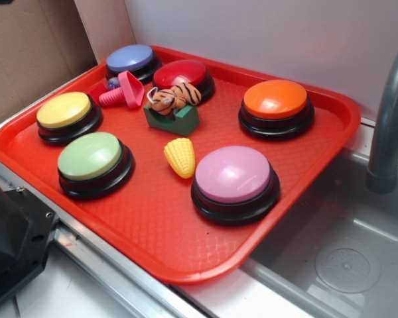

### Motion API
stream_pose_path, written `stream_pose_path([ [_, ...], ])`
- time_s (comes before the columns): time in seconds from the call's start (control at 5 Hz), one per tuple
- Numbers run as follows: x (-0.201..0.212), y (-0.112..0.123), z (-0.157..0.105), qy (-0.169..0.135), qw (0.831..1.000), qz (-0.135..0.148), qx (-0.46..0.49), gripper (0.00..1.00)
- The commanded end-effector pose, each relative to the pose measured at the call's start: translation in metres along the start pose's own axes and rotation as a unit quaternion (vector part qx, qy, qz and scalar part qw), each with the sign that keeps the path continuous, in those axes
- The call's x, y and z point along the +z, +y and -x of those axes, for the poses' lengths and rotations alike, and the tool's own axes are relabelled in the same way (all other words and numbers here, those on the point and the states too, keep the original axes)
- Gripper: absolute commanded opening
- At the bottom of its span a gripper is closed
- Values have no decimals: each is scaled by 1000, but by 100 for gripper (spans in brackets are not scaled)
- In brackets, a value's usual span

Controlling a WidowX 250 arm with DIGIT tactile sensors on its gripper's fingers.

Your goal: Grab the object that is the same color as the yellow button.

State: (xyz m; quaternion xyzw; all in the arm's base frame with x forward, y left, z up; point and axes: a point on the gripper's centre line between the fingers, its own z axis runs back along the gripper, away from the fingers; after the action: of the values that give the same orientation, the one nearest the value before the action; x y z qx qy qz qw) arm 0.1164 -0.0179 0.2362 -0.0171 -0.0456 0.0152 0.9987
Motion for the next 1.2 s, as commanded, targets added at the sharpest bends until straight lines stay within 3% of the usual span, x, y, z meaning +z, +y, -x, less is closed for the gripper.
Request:
stream_pose_path([
  [0.0,0,0,0,0,1000,0,0,100],
  [0.4,-42,-17,-32,-4,993,41,108,100],
  [0.6,-68,-22,-48,-9,988,37,149,100],
  [0.8,-99,-26,-63,-40,973,34,225,100],
  [1.0,-129,-34,-78,-52,961,16,271,100],
])
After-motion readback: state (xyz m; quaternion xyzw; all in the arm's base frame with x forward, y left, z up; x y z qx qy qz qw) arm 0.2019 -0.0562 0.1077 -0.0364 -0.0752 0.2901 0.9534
